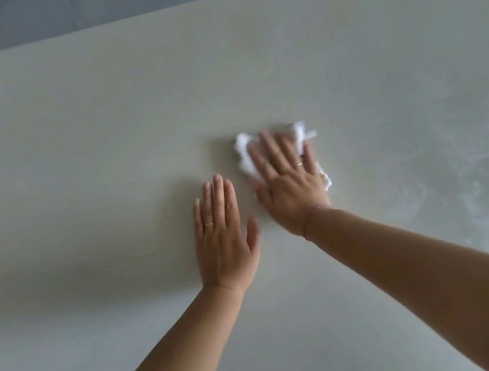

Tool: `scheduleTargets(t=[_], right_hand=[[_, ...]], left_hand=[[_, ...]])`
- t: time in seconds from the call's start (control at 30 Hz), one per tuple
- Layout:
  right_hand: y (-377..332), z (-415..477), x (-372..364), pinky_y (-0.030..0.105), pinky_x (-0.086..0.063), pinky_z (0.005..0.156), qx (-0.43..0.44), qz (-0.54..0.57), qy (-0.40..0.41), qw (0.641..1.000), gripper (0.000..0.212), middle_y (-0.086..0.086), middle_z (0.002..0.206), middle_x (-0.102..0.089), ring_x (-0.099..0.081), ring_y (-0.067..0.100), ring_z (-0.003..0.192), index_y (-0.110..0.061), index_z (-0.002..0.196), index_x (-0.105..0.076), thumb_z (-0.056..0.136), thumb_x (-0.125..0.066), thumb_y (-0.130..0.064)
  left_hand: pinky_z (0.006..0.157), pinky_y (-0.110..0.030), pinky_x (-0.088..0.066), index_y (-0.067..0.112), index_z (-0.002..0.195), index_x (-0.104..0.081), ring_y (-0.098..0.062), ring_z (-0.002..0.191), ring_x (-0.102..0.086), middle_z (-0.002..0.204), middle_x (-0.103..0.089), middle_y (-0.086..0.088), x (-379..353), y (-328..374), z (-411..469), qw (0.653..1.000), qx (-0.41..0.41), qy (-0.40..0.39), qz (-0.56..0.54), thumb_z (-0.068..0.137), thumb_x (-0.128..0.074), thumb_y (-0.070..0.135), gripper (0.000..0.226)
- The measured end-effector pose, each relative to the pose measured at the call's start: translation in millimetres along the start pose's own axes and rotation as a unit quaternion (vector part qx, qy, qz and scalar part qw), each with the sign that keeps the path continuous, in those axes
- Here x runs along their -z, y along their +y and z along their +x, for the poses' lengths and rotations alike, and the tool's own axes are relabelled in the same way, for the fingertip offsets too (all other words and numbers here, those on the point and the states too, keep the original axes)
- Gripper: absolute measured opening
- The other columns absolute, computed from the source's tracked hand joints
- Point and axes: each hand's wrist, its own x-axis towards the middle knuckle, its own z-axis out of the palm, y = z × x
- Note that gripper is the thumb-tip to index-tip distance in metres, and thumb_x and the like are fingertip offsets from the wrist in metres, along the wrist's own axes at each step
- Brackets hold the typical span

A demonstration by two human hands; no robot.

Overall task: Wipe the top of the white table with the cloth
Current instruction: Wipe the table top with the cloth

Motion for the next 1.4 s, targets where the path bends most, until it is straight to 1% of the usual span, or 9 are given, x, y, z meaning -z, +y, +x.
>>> scheduleTargets(t=[0.1,0.3,0.53,0.73,0.93,1.07,1.17,1.33,1.4], right_hand=[[40,17,13,0.044,-0.003,0.116,0.146,-0.055,-0.010,0.988,0.058,0.001,0.158,-0.018,-0.015,0.023,0.145,-0.027,0.150,-0.018,0.096,-0.030,-0.046],[54,69,16,0.046,0.010,0.115,-0.223,0.044,0.038,0.973,0.061,-0.002,0.160,0.001,0.005,0.019,0.146,-0.030,0.150,-0.003,0.096,-0.027,-0.043],[55,80,25,0.041,0.005,0.115,0.139,-0.068,-0.012,0.988,0.059,-0.002,0.159,-0.011,-0.006,0.021,0.146,-0.031,0.150,-0.010,0.096,-0.026,-0.048],[49,120,25,0.046,0.010,0.115,-0.190,0.032,0.025,0.981,0.060,-0.002,0.160,0.000,0.005,0.020,0.146,-0.031,0.150,-0.003,0.096,-0.027,-0.043],[37,124,25,0.044,0.004,0.116,0.179,-0.074,-0.026,0.981,0.060,-0.004,0.159,-0.007,-0.004,0.020,0.147,-0.032,0.150,-0.006,0.096,-0.027,-0.049],[84,163,38,0.045,0.005,0.116,-0.064,-0.006,0.015,0.998,0.057,-0.003,0.160,-0.007,-0.001,0.018,0.146,-0.033,0.150,-0.008,0.097,-0.024,-0.046],[43,173,31,0.049,0.010,0.114,-0.205,0.028,0.029,0.978,0.060,-0.001,0.160,0.001,0.004,0.022,0.146,-0.030,0.150,-0.003,0.096,-0.024,-0.044],[17,166,29,0.044,0.008,0.115,0.144,-0.046,-0.026,0.988,0.060,-0.005,0.160,-0.004,0.000,0.020,0.147,-0.034,0.150,-0.005,0.096,-0.026,-0.050],[49,182,37,0.045,0.006,0.115,0.130,-0.058,-0.019,0.990,0.059,-0.005,0.160,-0.005,-0.002,0.017,0.146,-0.034,0.150,-0.005,0.096,-0.025,-0.050]], left_hand=[[0.117,-0.039,-0.008,0.001,0.146,-0.028,-0.030,0.143,-0.022,0.154,-0.025,-0.017,4,4,45,0.999,0.001,0.034,-0.014,0.095,-0.028,0.039,0.064],[0.119,-0.038,-0.002,0.005,0.149,-0.018,-0.026,0.146,-0.011,0.158,-0.013,-0.013,-8,0,106,1.000,0.016,0.001,0.021,0.097,-0.033,0.040,0.065],[0.119,-0.039,-0.007,0.005,0.149,-0.020,-0.024,0.146,-0.012,0.158,-0.015,-0.012,-10,0,107,0.999,0.027,-0.008,0.024,0.092,-0.019,0.044,0.069],[0.119,-0.039,-0.008,0.005,0.149,-0.018,-0.023,0.147,-0.010,0.158,-0.015,-0.011,-8,1,108,0.999,0.039,-0.021,0.023,0.092,-0.023,0.042,0.069],[0.119,-0.042,-0.014,0.003,0.146,-0.028,-0.026,0.145,-0.019,0.155,-0.025,-0.014,-7,2,109,0.999,0.038,-0.019,0.014,0.093,-0.028,0.043,0.067],[0.118,-0.042,-0.015,0.004,0.147,-0.027,-0.027,0.144,-0.021,0.155,-0.023,-0.013,-7,2,109,0.999,0.039,-0.013,0.003,0.091,-0.032,0.041,0.067],[0.118,-0.042,-0.017,0.003,0.146,-0.028,-0.028,0.143,-0.024,0.154,-0.026,-0.014,-6,3,108,0.999,0.043,-0.017,0.001,0.091,-0.032,0.040,0.067],[0.116,-0.046,-0.020,0.000,0.143,-0.034,-0.031,0.140,-0.030,0.151,-0.031,-0.016,1,4,110,0.999,0.041,-0.022,-0.008,0.090,-0.032,0.038,0.066],[0.117,-0.045,-0.017,0.000,0.140,-0.040,-0.031,0.140,-0.031,0.150,-0.035,-0.016,5,2,116,1.000,0.027,-0.009,-0.013,0.087,-0.035,0.037,0.064]])
